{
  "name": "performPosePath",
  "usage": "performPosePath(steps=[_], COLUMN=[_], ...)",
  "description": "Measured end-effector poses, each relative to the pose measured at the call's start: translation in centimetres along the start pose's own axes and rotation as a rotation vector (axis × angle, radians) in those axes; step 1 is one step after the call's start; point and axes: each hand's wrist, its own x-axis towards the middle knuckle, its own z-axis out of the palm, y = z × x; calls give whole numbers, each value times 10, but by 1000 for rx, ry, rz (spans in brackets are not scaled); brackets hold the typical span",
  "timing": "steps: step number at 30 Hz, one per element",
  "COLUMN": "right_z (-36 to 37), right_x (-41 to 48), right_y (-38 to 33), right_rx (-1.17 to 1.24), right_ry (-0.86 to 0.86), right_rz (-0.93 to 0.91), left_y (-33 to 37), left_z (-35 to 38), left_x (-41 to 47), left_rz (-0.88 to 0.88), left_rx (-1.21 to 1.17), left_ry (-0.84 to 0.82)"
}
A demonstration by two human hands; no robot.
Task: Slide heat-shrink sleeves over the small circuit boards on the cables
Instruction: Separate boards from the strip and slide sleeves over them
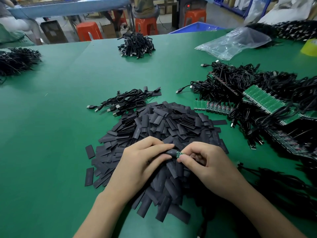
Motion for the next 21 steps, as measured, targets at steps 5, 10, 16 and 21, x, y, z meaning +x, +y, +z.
performPosePath(steps=[5,10,16,21], right_z=[1,2,-3,-2], right_x=[1,1,3,3], right_y=[1,3,2,4], right_rx=[-59,61,295,292], right_ry=[-8,-30,-40,-30], right_rz=[-6,64,118,109], left_y=[0,3,2,2], left_z=[-1,2,0,-1], left_x=[1,2,1,1], left_rz=[62,73,-17,-30], left_rx=[45,77,-5,-31], left_ry=[-92,-67,35,39])
